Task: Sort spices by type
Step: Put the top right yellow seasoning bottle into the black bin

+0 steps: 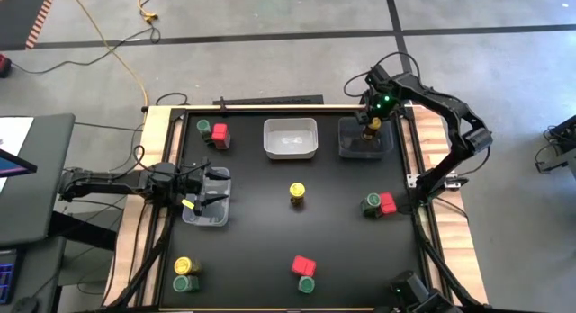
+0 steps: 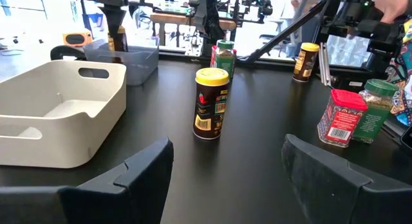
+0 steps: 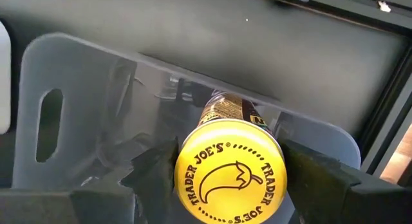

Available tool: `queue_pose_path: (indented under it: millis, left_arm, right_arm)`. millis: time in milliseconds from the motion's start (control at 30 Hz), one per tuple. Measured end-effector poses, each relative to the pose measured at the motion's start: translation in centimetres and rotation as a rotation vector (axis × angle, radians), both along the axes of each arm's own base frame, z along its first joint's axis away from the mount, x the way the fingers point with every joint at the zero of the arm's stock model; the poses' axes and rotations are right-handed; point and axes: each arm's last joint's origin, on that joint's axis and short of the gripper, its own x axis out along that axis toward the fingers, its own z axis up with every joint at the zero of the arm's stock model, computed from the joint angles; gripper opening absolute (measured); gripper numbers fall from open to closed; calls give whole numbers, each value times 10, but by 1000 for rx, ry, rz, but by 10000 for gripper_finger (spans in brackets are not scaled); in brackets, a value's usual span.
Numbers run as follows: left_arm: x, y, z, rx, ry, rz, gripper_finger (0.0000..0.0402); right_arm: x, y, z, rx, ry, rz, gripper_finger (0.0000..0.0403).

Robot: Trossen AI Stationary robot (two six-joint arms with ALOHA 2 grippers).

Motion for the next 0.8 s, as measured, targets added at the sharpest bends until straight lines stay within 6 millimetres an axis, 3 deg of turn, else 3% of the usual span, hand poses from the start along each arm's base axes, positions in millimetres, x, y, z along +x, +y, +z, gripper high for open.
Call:
queue_pose_path:
  millis: [800]
  left_arm:
    - [0,0,0,0,0,0,279]
  right_arm:
    - [0,1,0,6,5,8,287]
